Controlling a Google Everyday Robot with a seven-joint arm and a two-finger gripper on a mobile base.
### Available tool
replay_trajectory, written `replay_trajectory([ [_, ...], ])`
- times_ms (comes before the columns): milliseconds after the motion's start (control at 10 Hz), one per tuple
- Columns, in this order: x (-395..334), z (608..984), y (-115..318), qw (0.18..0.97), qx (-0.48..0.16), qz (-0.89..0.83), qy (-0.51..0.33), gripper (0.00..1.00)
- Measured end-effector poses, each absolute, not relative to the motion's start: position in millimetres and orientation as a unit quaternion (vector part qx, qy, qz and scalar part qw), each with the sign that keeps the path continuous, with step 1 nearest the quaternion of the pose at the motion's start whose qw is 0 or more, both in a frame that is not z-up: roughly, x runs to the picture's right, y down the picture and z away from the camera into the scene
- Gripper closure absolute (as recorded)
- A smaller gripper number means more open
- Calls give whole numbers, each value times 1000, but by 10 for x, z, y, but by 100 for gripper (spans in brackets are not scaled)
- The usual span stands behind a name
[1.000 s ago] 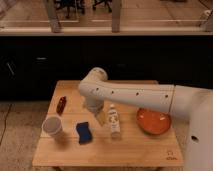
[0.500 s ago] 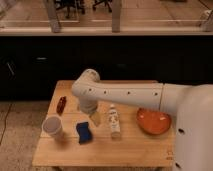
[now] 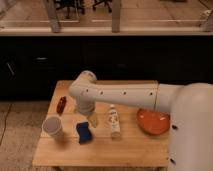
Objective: Place the white sponge in the ceramic bowl
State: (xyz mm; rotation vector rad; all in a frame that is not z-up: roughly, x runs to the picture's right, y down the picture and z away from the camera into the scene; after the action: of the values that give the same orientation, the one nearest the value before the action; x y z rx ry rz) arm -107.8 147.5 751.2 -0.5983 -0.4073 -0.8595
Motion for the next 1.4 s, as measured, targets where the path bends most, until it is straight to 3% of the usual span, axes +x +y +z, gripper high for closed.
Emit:
replay_trajectory([
  [1400, -1143, 7832, 1964, 800, -304, -447, -262, 20],
])
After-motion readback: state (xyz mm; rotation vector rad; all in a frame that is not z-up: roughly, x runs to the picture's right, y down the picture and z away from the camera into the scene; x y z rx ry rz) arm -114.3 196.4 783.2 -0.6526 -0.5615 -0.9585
